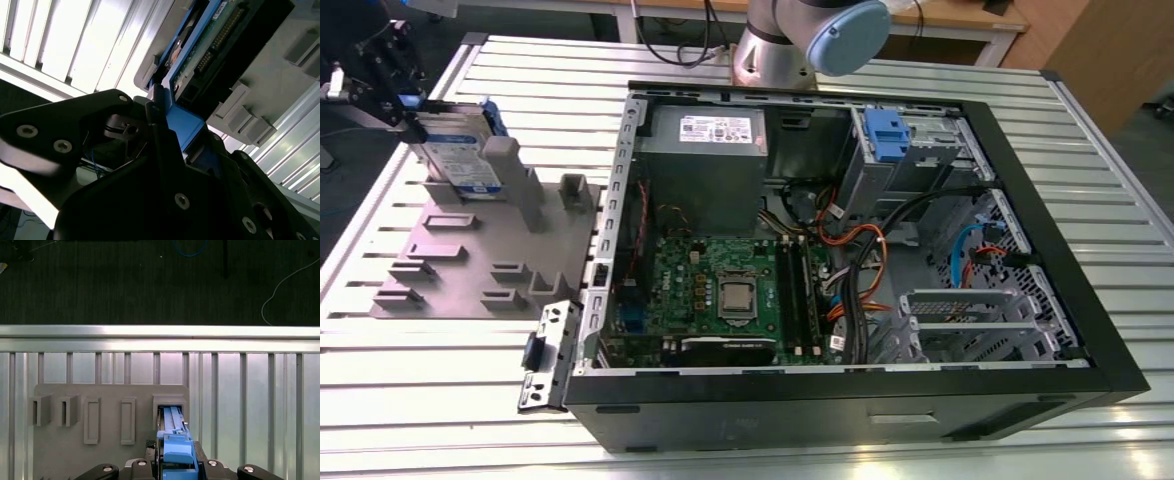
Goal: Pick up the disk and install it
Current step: 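Pick up the disk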
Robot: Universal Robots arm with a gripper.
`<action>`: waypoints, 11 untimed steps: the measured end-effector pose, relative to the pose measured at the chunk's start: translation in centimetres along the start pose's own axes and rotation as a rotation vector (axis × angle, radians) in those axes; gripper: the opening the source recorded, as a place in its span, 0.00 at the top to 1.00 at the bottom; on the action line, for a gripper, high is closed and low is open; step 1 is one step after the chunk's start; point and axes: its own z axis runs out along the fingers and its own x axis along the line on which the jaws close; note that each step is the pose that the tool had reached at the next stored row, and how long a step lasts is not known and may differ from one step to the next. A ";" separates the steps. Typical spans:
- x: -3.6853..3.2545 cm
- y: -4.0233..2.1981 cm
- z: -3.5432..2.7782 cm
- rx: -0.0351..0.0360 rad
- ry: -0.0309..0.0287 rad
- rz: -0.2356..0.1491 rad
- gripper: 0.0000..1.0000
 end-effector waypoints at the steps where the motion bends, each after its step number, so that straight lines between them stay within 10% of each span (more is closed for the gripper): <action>1: 0.00 0.00 -0.01 0.0001 0.0000 0.000 0.64; 11: -0.01 -0.01 -0.63 0.0002 -0.0001 0.000 0.64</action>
